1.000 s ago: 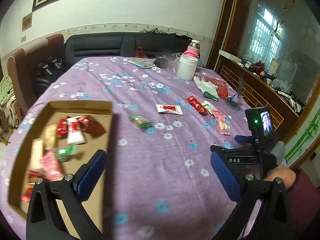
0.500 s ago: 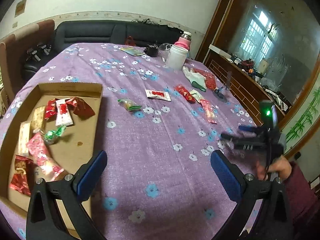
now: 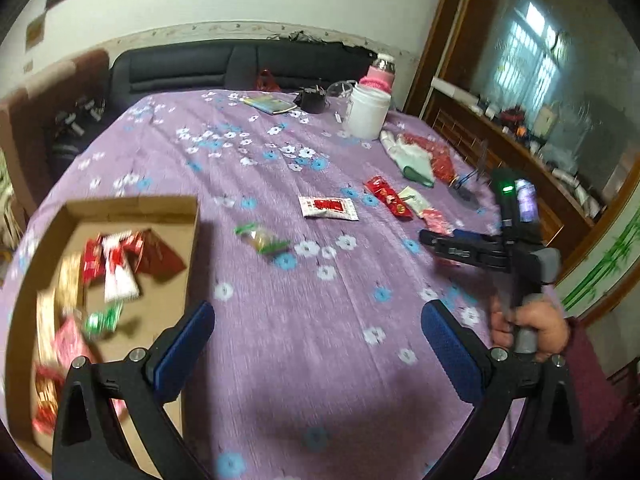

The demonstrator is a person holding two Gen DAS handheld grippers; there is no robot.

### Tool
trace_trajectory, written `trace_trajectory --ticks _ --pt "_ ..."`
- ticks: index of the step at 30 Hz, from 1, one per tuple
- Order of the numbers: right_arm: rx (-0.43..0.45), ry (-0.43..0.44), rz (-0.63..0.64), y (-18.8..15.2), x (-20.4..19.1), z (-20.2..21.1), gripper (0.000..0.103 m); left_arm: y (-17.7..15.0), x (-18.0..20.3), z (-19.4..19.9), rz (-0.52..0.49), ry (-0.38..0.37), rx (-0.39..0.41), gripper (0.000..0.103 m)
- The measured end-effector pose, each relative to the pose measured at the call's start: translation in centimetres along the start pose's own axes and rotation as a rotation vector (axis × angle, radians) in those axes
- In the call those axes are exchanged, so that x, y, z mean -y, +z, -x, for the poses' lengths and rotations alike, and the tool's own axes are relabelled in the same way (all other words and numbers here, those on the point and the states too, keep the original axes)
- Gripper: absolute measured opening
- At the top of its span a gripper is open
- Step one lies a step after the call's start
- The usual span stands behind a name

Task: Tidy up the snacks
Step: 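Grasp a red candy stick with the left tool while the right tool grasps a pink cartoon packet, then carry both held snacks to the cardboard box and open both tools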

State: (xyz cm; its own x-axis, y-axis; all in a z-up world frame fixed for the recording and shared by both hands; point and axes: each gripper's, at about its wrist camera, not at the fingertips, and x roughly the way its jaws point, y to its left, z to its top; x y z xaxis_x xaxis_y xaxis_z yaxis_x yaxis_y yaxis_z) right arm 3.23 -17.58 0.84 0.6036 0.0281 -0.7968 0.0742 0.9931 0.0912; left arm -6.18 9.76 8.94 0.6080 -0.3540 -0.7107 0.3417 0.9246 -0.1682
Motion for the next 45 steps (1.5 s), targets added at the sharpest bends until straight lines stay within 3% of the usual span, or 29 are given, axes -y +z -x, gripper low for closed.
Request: trace_trajectory --ticks 1,5,6,9,11,14,17,21,25,27,29,32,36,40,45 --pt "-0.002 0.007 -0.006 0.0 0.2 -0.1 0.070 0.7 0.4 -1.1 -0.026 0.015 -0.012 0.103" --pt "0.012 -0.044 0.008 -0.1 0.5 0.0 0.030 3.2 2.0 -5.0 -0.119 0.037 -0.052 0.103" --pt "0.013 -0.052 0.008 -0.1 0.7 0.1 0.027 4.0 2.5 -6.1 -0.147 0.036 -0.063 0.103" --pt "0.003 -0.003 -0.035 0.1 1.7 0.2 0.025 6.7 4.0 -9.1 -0.209 0.056 -0.086 0.103" --pt "-0.006 0.036 -0.073 0.2 2.5 0.3 0.025 8.7 5.4 -11.1 -0.215 0.009 -0.096 0.103" --pt "-0.015 0.066 -0.111 0.2 3.2 0.4 0.025 10.4 7.5 -13.9 -0.192 -0.009 -0.120 0.103" --pt "-0.020 0.094 -0.153 0.2 4.1 0.6 0.025 11.3 8.3 -18.4 -0.116 -0.036 -0.205 0.102" --pt "-0.016 0.097 -0.205 0.3 5.5 0.9 0.025 11.7 9.0 -22.2 -0.065 -0.078 -0.287 0.076" --pt "-0.016 0.103 -0.248 0.3 6.6 1.2 0.025 11.3 10.5 -24.4 -0.131 -0.002 -0.281 0.068" --pt "-0.012 0.108 -0.261 0.3 6.9 1.3 0.025 10.9 11.7 -24.5 -0.215 0.058 -0.241 0.041" --pt "-0.010 0.113 -0.265 0.3 7.0 1.4 0.025 10.4 12.6 -24.1 -0.232 0.026 -0.236 0.017" --pt "-0.011 0.123 -0.267 0.4 6.9 1.2 0.025 9.9 12.9 -23.3 -0.241 0.033 -0.224 0.017" --pt "0.000 0.137 -0.275 0.2 6.9 1.4 0.025 9.3 12.4 -20.5 -0.208 -0.015 -0.205 0.017" --pt "0.027 0.166 -0.259 0.2 6.4 1.8 0.025 8.9 10.8 -16.0 -0.155 -0.064 -0.166 0.017" --pt "0.085 0.210 -0.198 0.1 4.8 2.7 0.025 6.7 5.3 -7.6 -0.020 -0.091 -0.088 0.017"
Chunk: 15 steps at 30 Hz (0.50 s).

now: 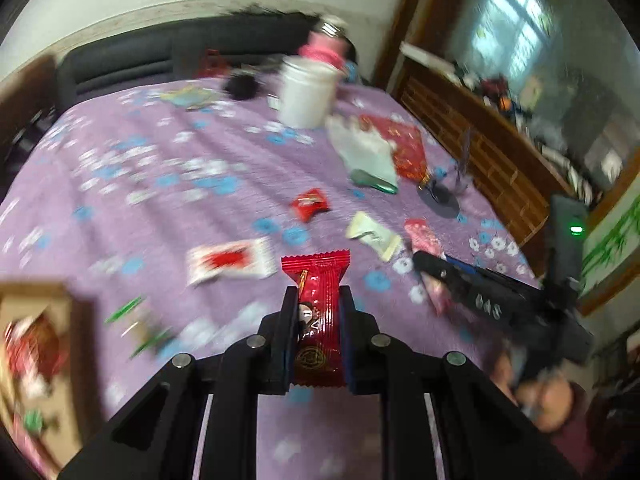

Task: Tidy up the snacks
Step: 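Carry both held snacks to the cardboard box and open both tools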

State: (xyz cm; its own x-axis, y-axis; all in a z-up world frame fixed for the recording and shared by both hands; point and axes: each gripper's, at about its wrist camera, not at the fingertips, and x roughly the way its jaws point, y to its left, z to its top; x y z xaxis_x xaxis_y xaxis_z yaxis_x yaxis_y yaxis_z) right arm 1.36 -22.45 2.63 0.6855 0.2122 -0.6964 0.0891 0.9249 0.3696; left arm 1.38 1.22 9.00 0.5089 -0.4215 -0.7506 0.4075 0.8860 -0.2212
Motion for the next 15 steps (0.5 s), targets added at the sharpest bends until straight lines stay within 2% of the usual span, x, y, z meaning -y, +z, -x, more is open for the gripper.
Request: trace_trajectory --ticks 2,7,9,12,15 --pt "0.014 0.014 0.020 -0.3 -0.6 0.2 0.025 -1.7 -2.6 3.2 0.057 0.028 0.042 0.017" --pt "0.012 0.025 0.038 -1.1 -1.8 -0.2 0.025 -8.0 -11.0 11.0 0.232 0.168 0.115 0.018" --pt "0.012 0.017 0.059 -1.6 -2.7 -0.4 0.025 -10.3 -13.6 12.9 0.290 0.216 0.121 0.018" --pt "0.018 0.020 0.080 -2.4 -4.5 0.0 0.025 -13.7 -17.8 14.9 0.409 0.241 0.119 0.018" --pt "0.005 0.075 0.114 -3.3 -7.6 1.2 0.025 -15.5 -20.0 15.2 0.462 0.266 0.087 0.018"
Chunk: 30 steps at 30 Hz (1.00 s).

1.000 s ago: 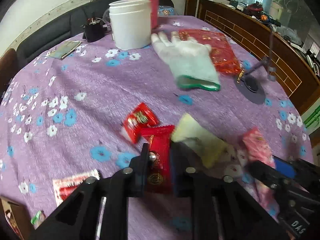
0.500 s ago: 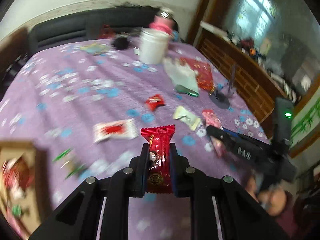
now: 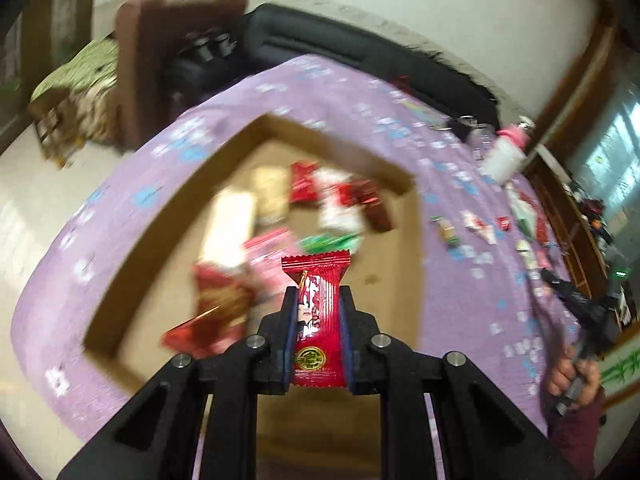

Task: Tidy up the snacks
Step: 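Carry both held snacks to the cardboard box and open both tools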

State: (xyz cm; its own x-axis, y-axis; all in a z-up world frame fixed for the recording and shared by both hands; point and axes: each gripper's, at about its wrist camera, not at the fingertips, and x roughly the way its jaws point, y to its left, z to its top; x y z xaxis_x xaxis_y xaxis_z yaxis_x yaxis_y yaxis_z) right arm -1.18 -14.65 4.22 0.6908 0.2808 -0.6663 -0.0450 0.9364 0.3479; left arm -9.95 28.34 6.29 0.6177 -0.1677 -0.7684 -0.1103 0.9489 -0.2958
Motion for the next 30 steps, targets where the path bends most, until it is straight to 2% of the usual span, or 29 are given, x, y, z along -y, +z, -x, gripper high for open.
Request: trace_trajectory --ticks 2,7,11,14,16,19,21,24,27,30 --pt "-0.021 0.089 0.068 -0.8 -4.7 0.9 0.025 -0.5 -1.2 -0.5 0.012 -0.009 -0.024 0.018" --pt "-0.092 0.239 0.293 -2.7 -16.6 1.1 0.026 -1.8 -1.5 -2.6 0.006 -0.050 -0.083 0.018" --pt "-0.167 0.298 0.404 -4.5 -23.9 -1.1 0.026 -2.0 -2.5 -3.4 0.016 -0.023 -0.083 0.018" --pt "-0.216 0.284 0.469 -6.0 -27.6 -3.5 0.026 -1.6 -3.0 -3.0 0.015 0.037 -0.059 0.018" --pt "-0.248 0.264 0.495 -6.8 -29.2 -5.2 0.026 -1.6 -3.3 -2.2 0.012 -0.002 -0.041 0.019" --pt "-0.262 0.204 0.541 -7.9 -30.7 -7.3 0.026 -1.9 -3.8 -0.2 0.012 -0.037 0.007 0.030" --pt "-0.266 0.156 0.566 -8.5 -30.8 -8.4 0.026 -2.0 -4.3 1.1 0.028 -0.040 0.042 0.052" --pt "-0.239 0.090 0.592 -9.0 -30.9 -8.9 0.027 -2.0 -4.8 2.5 0.038 -0.042 0.087 0.064" --pt "-0.218 0.114 0.592 -8.9 -30.6 -8.1 0.030 -2.1 -4.7 3.1 0.042 -0.047 0.104 0.067" --pt "-0.159 0.117 0.609 -8.7 -30.8 -6.4 0.047 -2.2 -4.4 3.1 0.048 -0.055 0.100 0.068"
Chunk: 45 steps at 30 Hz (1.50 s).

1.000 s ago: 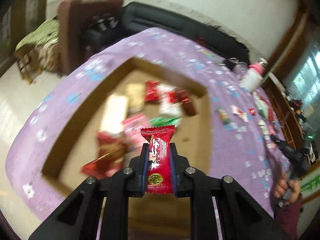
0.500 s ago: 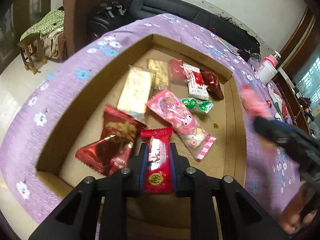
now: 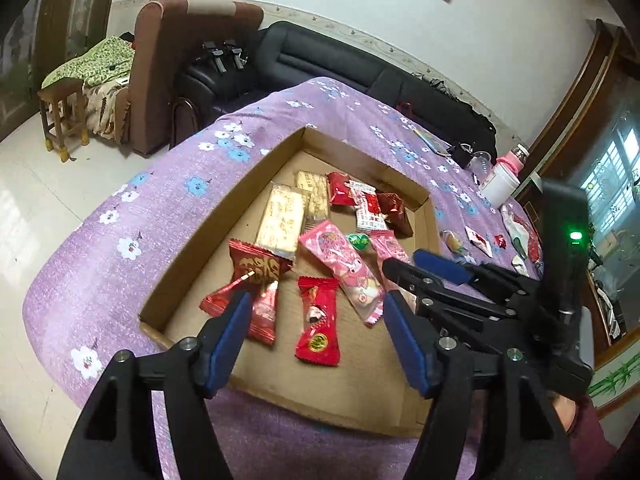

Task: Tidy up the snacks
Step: 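Carry both held snacks to the cardboard box and open both tools, then withdraw both tools from the box toward the remaining snacks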

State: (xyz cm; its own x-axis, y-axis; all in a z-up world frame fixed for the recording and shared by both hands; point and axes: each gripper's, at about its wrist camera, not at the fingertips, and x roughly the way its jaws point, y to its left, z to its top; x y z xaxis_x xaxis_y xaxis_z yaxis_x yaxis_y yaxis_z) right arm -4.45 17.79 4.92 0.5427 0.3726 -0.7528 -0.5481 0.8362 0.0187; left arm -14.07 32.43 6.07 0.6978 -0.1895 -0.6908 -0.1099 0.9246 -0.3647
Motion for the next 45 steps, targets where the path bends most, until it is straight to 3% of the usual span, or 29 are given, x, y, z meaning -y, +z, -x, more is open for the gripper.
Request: trace_trajectory --ticks 1,5,12,21,23,25,31,37,41,45 --pt "0.020 -0.003 0.002 0.0 0.0 0.6 0.052 -0.1 0.2 0.1 0.000 -0.003 -0.001 0.068" --pt "0.077 -0.008 -0.004 -0.6 0.0 3.0 0.054 -0.4 0.9 0.7 -0.015 -0.002 0.020 0.075" --pt "0.137 -0.003 -0.066 -2.3 2.0 5.7 0.060 -0.6 3.3 1.6 -0.105 0.095 0.075 0.078" --pt "0.150 -0.051 -0.117 -5.4 6.0 8.5 0.060 -1.8 7.9 1.4 -0.187 0.067 0.053 0.079" --pt "0.157 -0.067 -0.136 -6.0 7.2 9.1 0.064 -2.0 9.0 1.2 -0.210 0.063 0.046 0.079" --pt "0.167 -0.087 -0.169 -6.8 9.0 9.9 0.068 -2.2 10.1 1.0 -0.233 0.057 0.041 0.079" --pt "0.157 -0.171 -0.277 -9.3 15.7 11.7 0.068 -2.9 12.8 0.2 -0.273 0.020 -0.001 0.080" --pt "0.154 -0.267 -0.493 -13.1 25.5 14.6 0.068 -3.7 14.5 -1.1 -0.302 0.014 -0.031 0.080" --pt "0.140 -0.301 -0.679 -15.8 32.3 15.6 0.068 -4.1 15.8 -2.9 -0.316 -0.031 -0.077 0.080" --pt "0.135 -0.325 -0.714 -15.3 35.1 15.0 0.068 -4.6 17.1 -4.5 -0.345 -0.069 -0.117 0.080"
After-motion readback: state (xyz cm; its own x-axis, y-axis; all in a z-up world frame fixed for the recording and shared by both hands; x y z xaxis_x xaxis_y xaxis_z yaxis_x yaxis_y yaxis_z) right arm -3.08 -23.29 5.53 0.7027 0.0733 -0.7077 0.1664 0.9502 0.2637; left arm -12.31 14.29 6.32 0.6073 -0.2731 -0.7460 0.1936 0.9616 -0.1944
